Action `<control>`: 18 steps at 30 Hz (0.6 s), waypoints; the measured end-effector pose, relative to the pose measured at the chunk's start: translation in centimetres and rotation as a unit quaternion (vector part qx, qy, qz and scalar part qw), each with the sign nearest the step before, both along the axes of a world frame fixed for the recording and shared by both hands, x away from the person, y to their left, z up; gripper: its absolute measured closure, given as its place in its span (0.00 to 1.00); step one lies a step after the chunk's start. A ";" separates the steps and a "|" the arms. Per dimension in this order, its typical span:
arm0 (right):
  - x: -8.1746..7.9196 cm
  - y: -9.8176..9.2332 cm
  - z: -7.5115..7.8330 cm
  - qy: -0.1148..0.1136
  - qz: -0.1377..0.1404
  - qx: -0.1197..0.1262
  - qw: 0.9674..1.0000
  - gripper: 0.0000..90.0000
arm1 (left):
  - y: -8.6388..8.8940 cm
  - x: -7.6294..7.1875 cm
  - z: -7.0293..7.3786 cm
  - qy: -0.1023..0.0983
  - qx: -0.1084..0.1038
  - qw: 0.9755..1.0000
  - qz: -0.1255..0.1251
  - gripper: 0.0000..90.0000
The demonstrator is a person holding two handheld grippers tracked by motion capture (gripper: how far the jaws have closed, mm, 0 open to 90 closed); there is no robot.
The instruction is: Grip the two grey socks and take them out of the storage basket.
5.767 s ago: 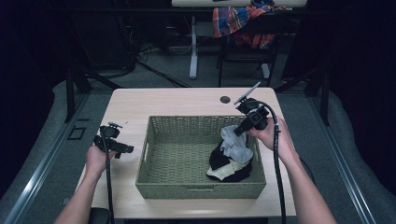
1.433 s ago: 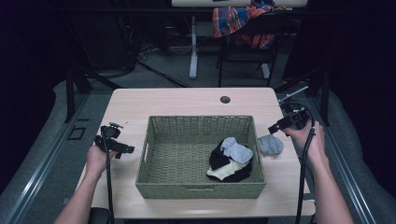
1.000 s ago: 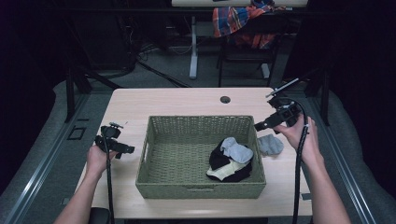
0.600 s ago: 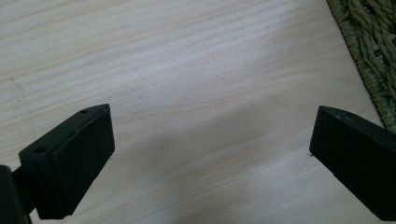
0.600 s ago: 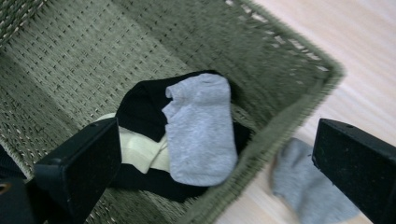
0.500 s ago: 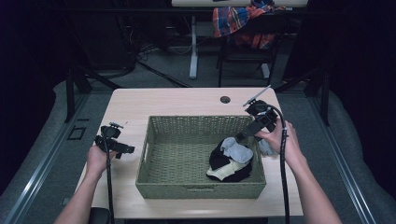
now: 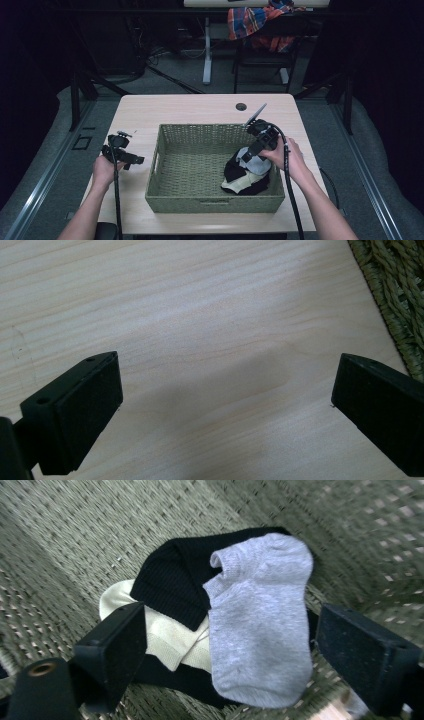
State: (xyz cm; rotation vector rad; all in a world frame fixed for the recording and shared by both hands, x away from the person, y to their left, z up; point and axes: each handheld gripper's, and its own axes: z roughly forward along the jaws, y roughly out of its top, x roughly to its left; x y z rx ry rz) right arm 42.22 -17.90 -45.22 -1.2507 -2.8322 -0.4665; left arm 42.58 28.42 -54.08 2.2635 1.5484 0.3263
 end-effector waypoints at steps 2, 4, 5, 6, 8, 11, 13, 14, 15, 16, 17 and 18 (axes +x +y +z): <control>0.1 0.4 -0.6 0.011 0.004 -0.013 1.000 0.17 | 0.0 0.0 0.0 -0.001 0.000 1.000 0.000 0.00; 0.2 0.7 -1.1 0.018 0.006 -0.021 1.000 0.19 | 0.0 0.0 0.0 -0.001 0.001 1.000 0.000 0.00; 0.2 0.9 -1.3 0.017 0.006 -0.028 0.999 0.22 | 0.0 0.0 0.0 0.000 0.001 1.000 -0.001 0.00; 0.2 1.1 -1.7 0.017 0.005 -0.034 0.999 0.24 | 0.0 0.0 0.0 0.000 0.001 1.000 -0.001 0.00; 0.4 1.4 -2.2 0.027 0.004 -0.047 0.999 0.29 | 0.0 0.0 0.1 0.001 0.002 1.000 -0.003 0.00; 0.3 2.0 -3.7 0.027 -0.020 -0.047 0.998 0.35 | 0.0 0.0 0.0 0.001 0.002 1.000 -0.001 0.00; 0.6 2.2 -3.8 0.040 0.001 -0.076 0.996 0.39 | 0.0 0.0 0.0 0.000 0.002 1.000 -0.001 0.00; 0.6 2.5 -4.0 0.045 0.004 -0.083 0.996 0.41 | 0.0 0.0 0.0 0.001 0.002 1.000 -0.001 0.00; 0.5 2.7 -4.4 0.041 0.000 -0.080 0.996 0.44 | 0.0 0.0 0.0 0.001 0.002 1.000 -0.002 0.00; 0.5 2.8 -4.4 0.048 0.008 -0.090 0.995 0.49 | -0.1 0.0 0.0 0.002 0.002 1.000 -0.003 0.00; 0.5 3.0 -4.6 0.050 0.008 -0.094 0.994 0.51 | -0.1 0.0 0.0 0.002 0.002 1.000 -0.003 0.00; 0.6 3.0 -4.7 0.047 0.009 -0.099 0.994 0.53 | 0.0 0.0 0.1 0.002 0.003 1.000 -0.003 0.00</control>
